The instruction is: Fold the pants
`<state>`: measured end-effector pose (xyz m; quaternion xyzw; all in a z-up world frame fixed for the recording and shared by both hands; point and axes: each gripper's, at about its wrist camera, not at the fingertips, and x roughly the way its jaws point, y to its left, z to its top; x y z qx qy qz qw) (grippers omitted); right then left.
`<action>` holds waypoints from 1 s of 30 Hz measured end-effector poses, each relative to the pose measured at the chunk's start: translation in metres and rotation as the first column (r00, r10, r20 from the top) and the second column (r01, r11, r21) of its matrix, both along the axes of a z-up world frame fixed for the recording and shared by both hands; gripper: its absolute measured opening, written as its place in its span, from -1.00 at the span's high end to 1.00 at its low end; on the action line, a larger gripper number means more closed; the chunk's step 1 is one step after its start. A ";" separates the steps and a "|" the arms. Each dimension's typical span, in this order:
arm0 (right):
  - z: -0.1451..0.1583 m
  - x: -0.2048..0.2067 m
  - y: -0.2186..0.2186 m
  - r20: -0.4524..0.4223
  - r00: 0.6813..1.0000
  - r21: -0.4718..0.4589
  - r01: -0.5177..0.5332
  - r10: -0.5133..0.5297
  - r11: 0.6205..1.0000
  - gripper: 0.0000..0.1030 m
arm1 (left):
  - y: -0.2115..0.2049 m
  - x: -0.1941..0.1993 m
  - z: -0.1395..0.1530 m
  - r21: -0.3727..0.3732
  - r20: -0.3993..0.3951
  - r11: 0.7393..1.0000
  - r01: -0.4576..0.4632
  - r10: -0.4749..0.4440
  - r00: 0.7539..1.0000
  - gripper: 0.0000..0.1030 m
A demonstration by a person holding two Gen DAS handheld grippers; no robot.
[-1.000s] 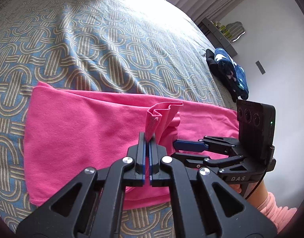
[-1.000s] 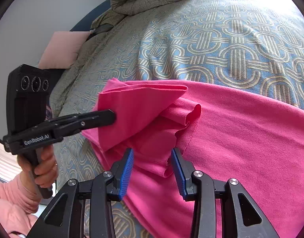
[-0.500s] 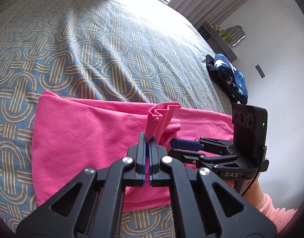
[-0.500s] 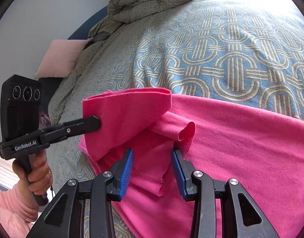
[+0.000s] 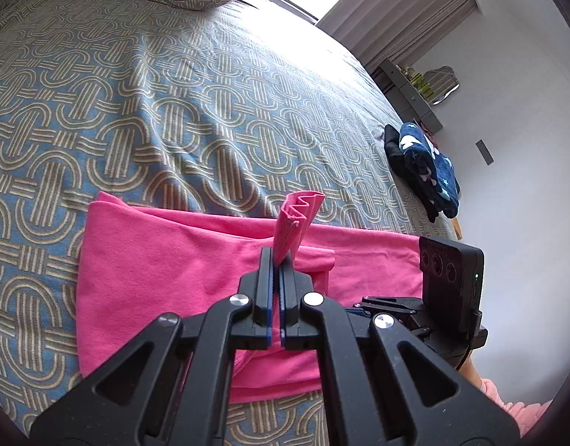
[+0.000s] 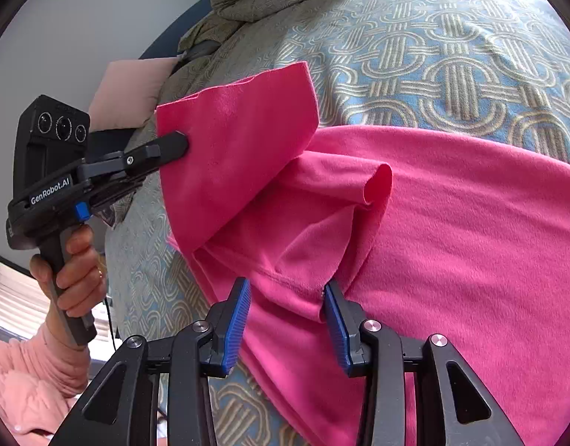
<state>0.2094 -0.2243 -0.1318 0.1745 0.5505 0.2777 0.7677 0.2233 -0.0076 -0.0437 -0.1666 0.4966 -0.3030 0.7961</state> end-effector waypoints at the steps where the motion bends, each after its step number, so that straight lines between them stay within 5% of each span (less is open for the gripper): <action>1: 0.000 0.004 0.002 0.010 1.000 0.000 0.002 -0.002 1.000 0.22 | -0.001 0.000 0.000 0.001 0.000 1.000 0.002 -0.002 1.000 0.95; 4: -0.001 0.016 0.006 0.022 1.000 0.022 0.009 -0.009 1.000 0.25 | -0.001 0.000 0.001 0.009 0.003 1.000 0.006 -0.006 1.000 0.95; 6: -0.003 0.020 0.010 0.019 1.000 0.022 0.008 -0.009 1.000 0.96 | -0.001 -0.001 0.003 0.011 0.007 1.000 0.005 -0.005 1.000 0.95; 12: 0.016 -0.003 0.010 0.087 0.996 0.010 0.001 -0.002 1.000 0.98 | -0.006 -0.006 0.008 0.002 0.021 0.999 0.036 -0.036 0.999 0.95; 16: 0.008 -0.021 -0.016 0.054 0.998 -0.044 0.036 -0.034 0.998 0.98 | -0.030 -0.013 0.004 0.048 0.026 0.994 0.096 -0.097 0.995 0.95; 25: 0.004 -0.027 -0.042 0.008 0.992 0.031 0.125 -0.126 0.992 0.58 | -0.071 -0.030 -0.022 0.118 -0.026 0.972 0.202 -0.201 0.979 0.95; 27: 0.006 -0.027 -0.050 -0.003 0.986 0.039 0.164 -0.164 0.986 0.53 | -0.084 -0.040 -0.033 0.137 -0.065 0.960 0.243 -0.236 0.969 0.78; 30: 0.008 -0.030 -0.061 -0.013 0.976 0.057 0.220 -0.220 0.974 0.53 | -0.093 -0.057 -0.034 0.087 -0.094 0.948 0.305 -0.297 0.950 0.77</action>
